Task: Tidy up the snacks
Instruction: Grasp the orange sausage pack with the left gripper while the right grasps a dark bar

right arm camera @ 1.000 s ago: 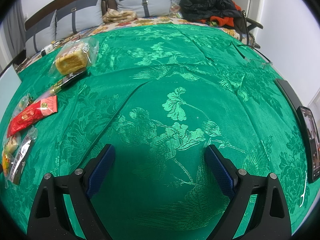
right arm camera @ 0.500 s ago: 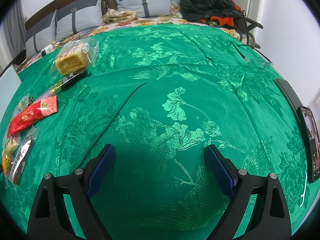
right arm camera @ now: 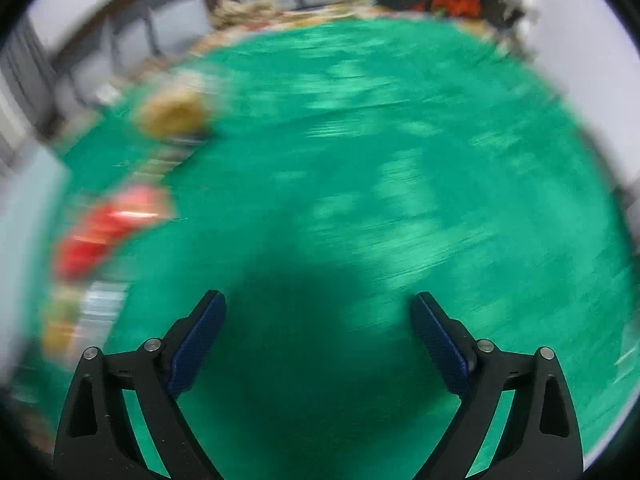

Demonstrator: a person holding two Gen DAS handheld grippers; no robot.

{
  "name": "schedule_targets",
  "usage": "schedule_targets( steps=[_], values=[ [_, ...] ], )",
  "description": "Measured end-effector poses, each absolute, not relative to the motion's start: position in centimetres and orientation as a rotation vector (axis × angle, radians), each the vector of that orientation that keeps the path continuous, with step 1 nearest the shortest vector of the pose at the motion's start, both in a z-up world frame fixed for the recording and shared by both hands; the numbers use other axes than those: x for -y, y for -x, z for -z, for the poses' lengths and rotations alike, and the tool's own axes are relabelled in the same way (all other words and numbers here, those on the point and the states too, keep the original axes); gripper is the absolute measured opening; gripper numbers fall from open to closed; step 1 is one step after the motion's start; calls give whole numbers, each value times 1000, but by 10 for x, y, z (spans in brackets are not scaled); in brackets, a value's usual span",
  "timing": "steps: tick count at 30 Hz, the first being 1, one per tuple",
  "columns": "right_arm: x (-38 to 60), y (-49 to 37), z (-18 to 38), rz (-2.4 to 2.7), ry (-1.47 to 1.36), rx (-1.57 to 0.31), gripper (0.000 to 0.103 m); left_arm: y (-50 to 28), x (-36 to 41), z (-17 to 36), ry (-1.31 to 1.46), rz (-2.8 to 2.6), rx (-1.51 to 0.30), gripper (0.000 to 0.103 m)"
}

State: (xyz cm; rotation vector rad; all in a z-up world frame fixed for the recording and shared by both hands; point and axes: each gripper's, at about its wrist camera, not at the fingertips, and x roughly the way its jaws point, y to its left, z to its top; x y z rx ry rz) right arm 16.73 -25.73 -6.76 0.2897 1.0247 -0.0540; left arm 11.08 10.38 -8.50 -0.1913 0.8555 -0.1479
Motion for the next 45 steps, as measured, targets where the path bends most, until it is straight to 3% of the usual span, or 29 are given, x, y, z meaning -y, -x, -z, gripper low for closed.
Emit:
schedule_targets(
  steps=[5, 6, 7, 9, 11, 12, 13, 15, 22, 26, 27, 29, 34, 38, 43, 44, 45],
  values=[
    [158, -187, 65, -177, -310, -1138, 91, -111, -100, 85, 164, 144, -866, 103],
    [141, -194, 68, -171, -284, -1155, 80, -110, -99, 85, 152, 149, -870, 103],
    [132, -198, 71, -168, -272, -1167, 59, -109, -98, 86, 137, 156, -875, 103],
    [116, -204, 72, -151, -226, -1166, 50, -106, -94, 86, 98, 168, -889, 103],
    [104, -210, 72, -165, -179, -1176, 50, -102, -90, 86, 46, 181, -914, 103],
    [102, -211, 73, -167, -157, -1180, 44, -99, -87, 86, 17, 189, -932, 103],
    [101, -211, 73, -171, -120, -1182, 30, -95, -85, 86, -1, 195, -942, 103],
    [106, -207, 75, -183, -66, -1182, 22, -86, -81, 80, 4, 216, -930, 103],
    [159, -170, 71, -130, -14, -1158, 21, -105, -41, 66, -12, 298, -960, 102],
    [182, -153, 70, -118, -72, -1140, 23, -121, -9, 83, -126, 219, -1039, 81],
    [184, -149, 69, -119, -73, -1136, 23, -117, -3, 81, -141, 220, -1011, 65],
    [186, -143, 69, -127, -68, -1126, 23, -109, 0, 79, -121, 222, -1027, 60],
    [191, -135, 68, -153, -73, -1121, 23, -74, -8, 69, -82, 349, -1074, 58],
    [189, -138, 72, -172, -91, -1152, 31, -74, -4, 66, -121, 334, -1078, 68],
    [171, -154, 73, -195, -18, -1209, 48, -90, 17, 77, -217, 301, -1090, 67],
    [168, -156, 74, -200, 8, -1217, 46, -91, 19, 75, -212, 302, -1061, 46],
    [165, -157, 74, -193, 50, -1226, 28, -92, 19, 74, -209, 305, -1058, 37]
  ],
)
